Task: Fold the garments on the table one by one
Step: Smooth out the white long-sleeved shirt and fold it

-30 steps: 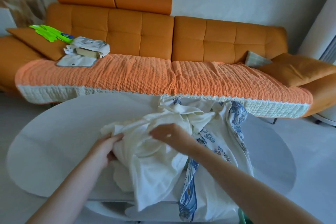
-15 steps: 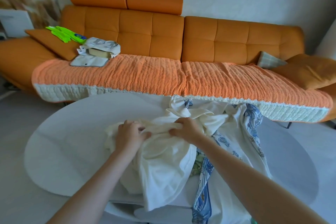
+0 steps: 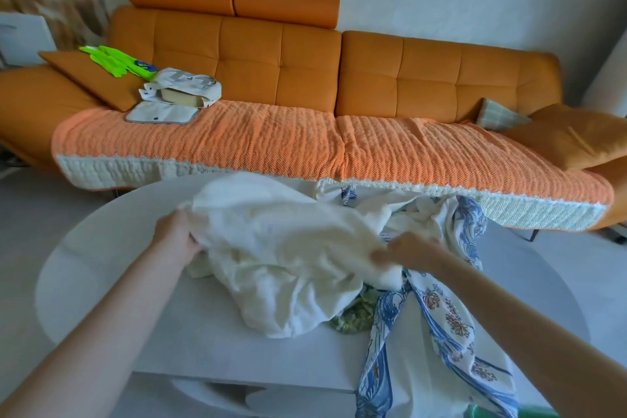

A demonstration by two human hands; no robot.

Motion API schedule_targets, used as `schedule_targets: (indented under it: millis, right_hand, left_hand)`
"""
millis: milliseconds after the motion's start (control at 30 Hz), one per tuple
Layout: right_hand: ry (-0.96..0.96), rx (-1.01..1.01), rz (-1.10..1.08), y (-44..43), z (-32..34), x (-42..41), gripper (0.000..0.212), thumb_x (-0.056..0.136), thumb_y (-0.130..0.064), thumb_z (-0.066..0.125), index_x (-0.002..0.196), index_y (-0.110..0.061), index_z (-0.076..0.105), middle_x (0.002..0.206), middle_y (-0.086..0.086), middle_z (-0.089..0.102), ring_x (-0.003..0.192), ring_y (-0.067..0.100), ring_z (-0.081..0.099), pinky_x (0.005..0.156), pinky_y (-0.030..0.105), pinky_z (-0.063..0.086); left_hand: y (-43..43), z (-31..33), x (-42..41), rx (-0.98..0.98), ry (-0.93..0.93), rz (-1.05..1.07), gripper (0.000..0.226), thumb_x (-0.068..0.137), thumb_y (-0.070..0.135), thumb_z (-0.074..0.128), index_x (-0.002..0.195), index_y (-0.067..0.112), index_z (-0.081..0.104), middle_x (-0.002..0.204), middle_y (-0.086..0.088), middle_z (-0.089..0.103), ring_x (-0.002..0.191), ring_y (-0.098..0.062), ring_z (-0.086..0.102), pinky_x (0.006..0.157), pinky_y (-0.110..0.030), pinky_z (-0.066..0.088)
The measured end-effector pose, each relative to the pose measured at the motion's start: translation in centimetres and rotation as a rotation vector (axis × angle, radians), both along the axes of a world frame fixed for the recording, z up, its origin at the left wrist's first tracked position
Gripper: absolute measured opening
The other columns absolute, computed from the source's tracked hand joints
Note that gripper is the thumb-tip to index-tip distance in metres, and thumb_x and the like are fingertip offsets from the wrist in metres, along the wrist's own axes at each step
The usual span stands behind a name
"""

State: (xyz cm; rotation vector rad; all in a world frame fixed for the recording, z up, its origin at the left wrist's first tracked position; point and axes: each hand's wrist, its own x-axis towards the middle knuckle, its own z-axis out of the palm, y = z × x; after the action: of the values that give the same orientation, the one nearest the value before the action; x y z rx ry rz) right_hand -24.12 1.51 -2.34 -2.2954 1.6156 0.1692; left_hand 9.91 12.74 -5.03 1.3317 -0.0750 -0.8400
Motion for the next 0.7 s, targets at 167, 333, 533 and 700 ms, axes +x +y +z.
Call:
schedule_targets:
  millis: [167, 333, 533, 700]
  right_hand:
    - [0.077, -0.180, 0.142, 0.1, 0.0, 1.5, 0.081, 0.074, -0.082, 0.021, 0.065, -0.018, 0.070, 0.064, -0.003, 0.058, 0.103, 0.019, 0.054, 0.111, 0.046, 0.019]
    - [-0.452, -0.180, 0.012, -0.9, -0.8, 6.0, 0.055, 0.089, -0.056, 0.048, 0.128, -0.017, 0.054, 0.123, 0.008, 0.062, 0.125, 0.028, 0.043, 0.099, 0.041, 0.039]
    - [-0.436, 0.054, -0.005, -2.1, -2.7, 10.8, 0.079, 0.088, -0.055, 0.051, 0.150, -0.020, 0.016, 0.150, 0.010, 0.034, 0.136, 0.029, 0.033, 0.109, 0.041, 0.031]
    - [-0.137, 0.149, 0.170, -1.8, -2.9, 13.4, 0.098, 0.079, -0.056, 0.063, 0.151, -0.021, 0.007, 0.152, 0.008, 0.029, 0.134, 0.030, 0.036, 0.108, 0.040, 0.033]
  left_hand:
    - [4.6, -2.7, 0.0, 0.233, -0.087, -0.194, 0.025, 0.097, 0.021, 0.040, 0.103, 0.004, 0.057, 0.065, -0.010, 0.063, 0.059, -0.022, 0.060, 0.041, -0.024, 0.048]
    - [5.9, -1.9, 1.2, 0.445, -0.286, -0.402, 0.051, 0.072, 0.043, 0.076, 0.107, 0.007, 0.065, 0.097, -0.015, 0.068, 0.090, -0.031, 0.065, 0.075, -0.040, 0.054]
    - [6.4, -2.3, -0.1, 0.324, -0.202, -0.455, 0.024, 0.095, 0.005, 0.045, 0.117, 0.008, 0.054, 0.090, -0.013, 0.061, 0.078, -0.027, 0.057, 0.057, -0.032, 0.049]
    - [5.8, -3.4, -0.7, 0.032, 0.013, -0.404, 0.033, 0.100, 0.015, 0.038, 0.133, 0.013, 0.045, 0.122, -0.011, 0.058, 0.107, -0.027, 0.056, 0.087, -0.039, 0.044]
